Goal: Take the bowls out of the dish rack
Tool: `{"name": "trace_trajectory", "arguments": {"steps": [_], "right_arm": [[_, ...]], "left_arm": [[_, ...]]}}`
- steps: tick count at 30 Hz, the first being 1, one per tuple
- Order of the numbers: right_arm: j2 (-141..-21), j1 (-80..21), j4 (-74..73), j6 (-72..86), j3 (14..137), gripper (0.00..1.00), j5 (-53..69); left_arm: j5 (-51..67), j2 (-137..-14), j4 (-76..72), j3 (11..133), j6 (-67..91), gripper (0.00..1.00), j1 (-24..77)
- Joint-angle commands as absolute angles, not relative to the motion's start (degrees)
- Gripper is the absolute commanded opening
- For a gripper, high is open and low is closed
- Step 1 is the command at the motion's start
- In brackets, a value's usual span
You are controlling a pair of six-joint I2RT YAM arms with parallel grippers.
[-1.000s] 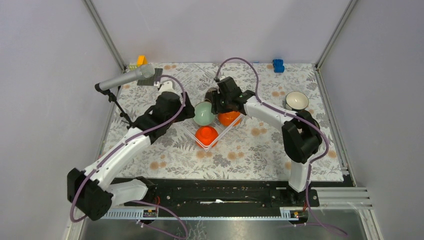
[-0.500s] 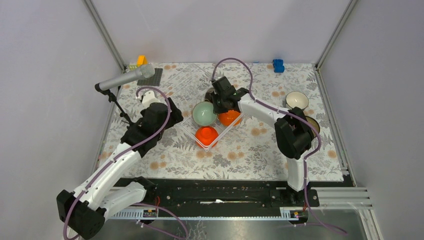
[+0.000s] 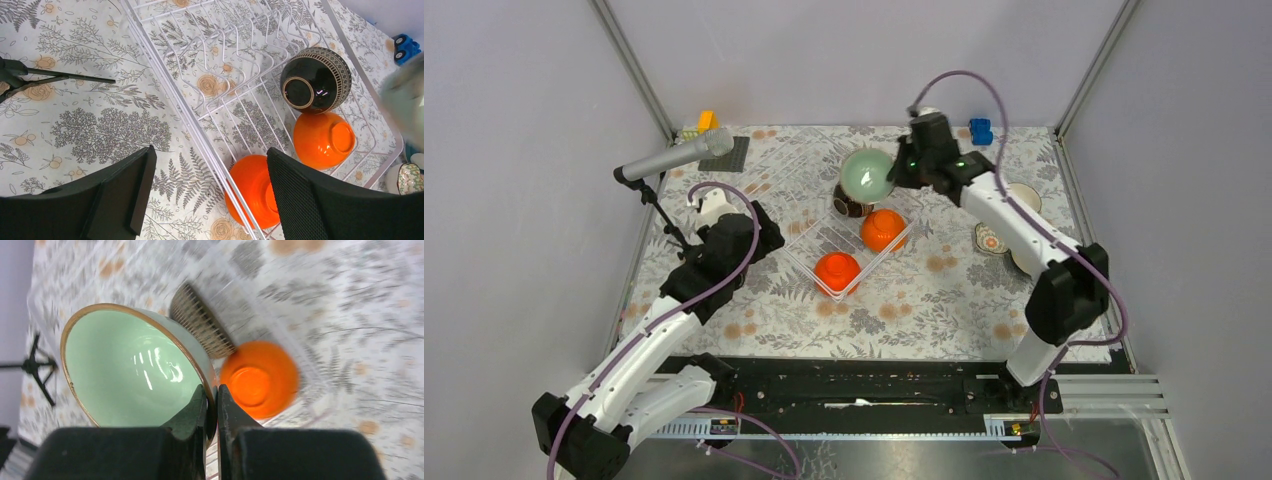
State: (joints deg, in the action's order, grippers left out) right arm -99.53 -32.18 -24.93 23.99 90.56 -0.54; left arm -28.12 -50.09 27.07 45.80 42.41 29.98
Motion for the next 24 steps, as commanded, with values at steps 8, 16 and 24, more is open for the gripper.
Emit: {"name": "trace_trajectory", "arguments": {"steps": [8,16,24], "right_arm": [[-92.14,-16.68,-21.62,37.07,85.22,0.00,-12.39],[-99.86,-10.36,-20.64,44.00,81.89,0.00,-11.19],[-108.77,-9.19,-18.83,41.96,84.53,0.00,-5.45]], "left_arm": [[-30.66,-49.29,25.43,44.60,44.24,0.99,29.71],[-32.33,-51.17,27.48,45.16,46.07,0.99,29.71],[-32.07,-51.68,26.66,45.19,47.46,0.99,29.67]]}}
